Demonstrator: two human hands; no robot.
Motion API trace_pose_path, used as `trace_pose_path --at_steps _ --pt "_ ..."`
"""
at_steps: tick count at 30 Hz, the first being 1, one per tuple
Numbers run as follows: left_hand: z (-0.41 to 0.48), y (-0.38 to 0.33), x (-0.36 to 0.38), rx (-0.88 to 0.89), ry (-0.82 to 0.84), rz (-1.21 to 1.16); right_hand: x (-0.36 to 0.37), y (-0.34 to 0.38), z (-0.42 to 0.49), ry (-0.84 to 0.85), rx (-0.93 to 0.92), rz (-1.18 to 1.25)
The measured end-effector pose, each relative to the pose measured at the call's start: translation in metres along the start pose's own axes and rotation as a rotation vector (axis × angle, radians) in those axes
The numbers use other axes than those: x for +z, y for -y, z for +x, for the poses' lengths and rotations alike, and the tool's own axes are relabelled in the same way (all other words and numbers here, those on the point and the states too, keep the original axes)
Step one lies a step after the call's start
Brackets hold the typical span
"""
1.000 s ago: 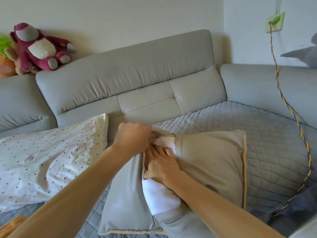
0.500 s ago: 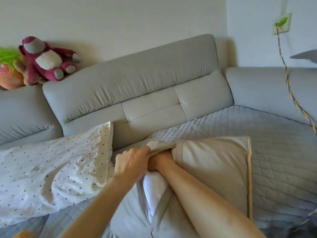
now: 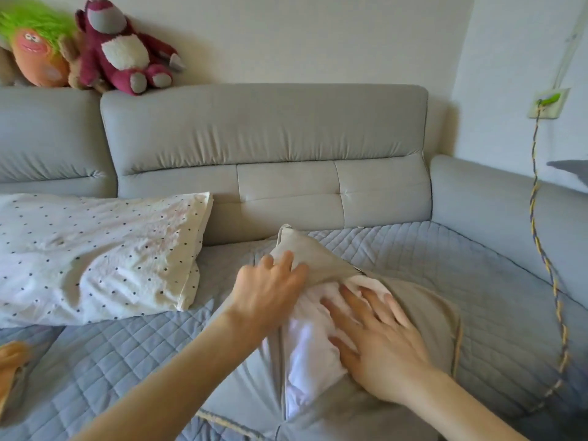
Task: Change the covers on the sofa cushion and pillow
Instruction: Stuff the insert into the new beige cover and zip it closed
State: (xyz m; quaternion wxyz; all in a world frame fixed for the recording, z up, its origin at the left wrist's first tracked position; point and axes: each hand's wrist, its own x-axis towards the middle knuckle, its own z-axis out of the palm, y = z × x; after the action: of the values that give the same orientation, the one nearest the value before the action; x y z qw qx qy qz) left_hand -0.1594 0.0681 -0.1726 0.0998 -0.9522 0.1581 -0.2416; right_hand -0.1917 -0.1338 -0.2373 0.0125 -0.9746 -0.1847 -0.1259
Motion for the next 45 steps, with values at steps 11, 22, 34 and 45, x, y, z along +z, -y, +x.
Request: trace_pose_path --at_steps 11,22,34,45 --pt "-0.063 -0.021 0.019 -0.181 0.008 -0.562 -0.021 0.003 -0.019 -0.180 -0.168 0.737" --pt "-0.077 -0.007 0.029 -0.398 -0.096 -0.170 -0.036 0.001 -0.015 0.178 -0.010 -0.165" --pt "-0.126 -0.047 0.037 -0.269 -0.046 -0.606 -0.040 -0.032 -0.005 0.427 0.158 0.212" --pt "-0.153 -0.052 0.010 -0.119 -0.168 -0.677 -0.091 0.007 0.084 0.211 0.331 0.730"
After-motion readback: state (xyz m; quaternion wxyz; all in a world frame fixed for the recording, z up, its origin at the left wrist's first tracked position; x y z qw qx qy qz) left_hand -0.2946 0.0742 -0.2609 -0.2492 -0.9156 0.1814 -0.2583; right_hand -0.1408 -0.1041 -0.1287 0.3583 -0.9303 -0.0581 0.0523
